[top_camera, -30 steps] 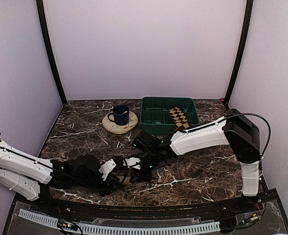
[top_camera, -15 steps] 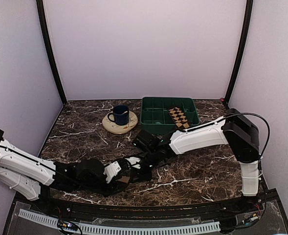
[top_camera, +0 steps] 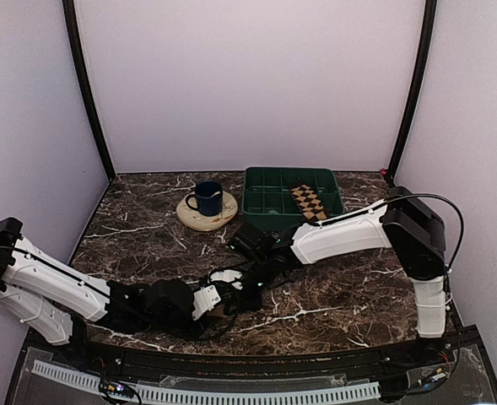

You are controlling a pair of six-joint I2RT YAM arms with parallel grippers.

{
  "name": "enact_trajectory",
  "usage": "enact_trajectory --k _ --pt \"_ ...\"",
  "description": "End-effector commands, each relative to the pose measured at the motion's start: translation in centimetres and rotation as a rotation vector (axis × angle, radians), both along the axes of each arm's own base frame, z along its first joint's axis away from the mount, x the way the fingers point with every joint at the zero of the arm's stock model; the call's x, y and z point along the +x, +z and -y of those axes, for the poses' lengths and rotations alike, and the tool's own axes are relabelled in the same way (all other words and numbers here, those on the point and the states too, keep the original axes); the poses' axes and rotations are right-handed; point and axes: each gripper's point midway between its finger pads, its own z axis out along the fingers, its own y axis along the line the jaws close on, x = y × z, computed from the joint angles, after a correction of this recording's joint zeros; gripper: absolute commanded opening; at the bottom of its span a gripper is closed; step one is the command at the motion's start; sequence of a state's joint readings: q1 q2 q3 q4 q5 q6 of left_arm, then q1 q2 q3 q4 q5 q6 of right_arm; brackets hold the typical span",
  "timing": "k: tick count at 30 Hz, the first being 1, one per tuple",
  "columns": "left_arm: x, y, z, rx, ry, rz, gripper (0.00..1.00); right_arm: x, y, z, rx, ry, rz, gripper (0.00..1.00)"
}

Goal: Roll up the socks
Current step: Roll the sock at the center of the board.

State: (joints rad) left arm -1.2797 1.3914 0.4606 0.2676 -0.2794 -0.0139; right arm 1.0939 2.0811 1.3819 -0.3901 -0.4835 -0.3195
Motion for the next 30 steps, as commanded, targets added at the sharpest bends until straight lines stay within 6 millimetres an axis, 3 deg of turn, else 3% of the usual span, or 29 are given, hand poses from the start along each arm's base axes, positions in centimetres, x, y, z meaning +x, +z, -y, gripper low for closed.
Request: enact_trajectory --k 1,30 --pt "1.0 1.3 0.8 0.002 0.004 0.084 0.41 -2.4 -4.7 3.8 -0.196 0.015 -0.107 0.0" --pt "1.3 -2.5 0.7 0.192 -0.007 0.057 0.39 -2.5 -4.9 4.4 -0.216 0.029 -0.147 0.0"
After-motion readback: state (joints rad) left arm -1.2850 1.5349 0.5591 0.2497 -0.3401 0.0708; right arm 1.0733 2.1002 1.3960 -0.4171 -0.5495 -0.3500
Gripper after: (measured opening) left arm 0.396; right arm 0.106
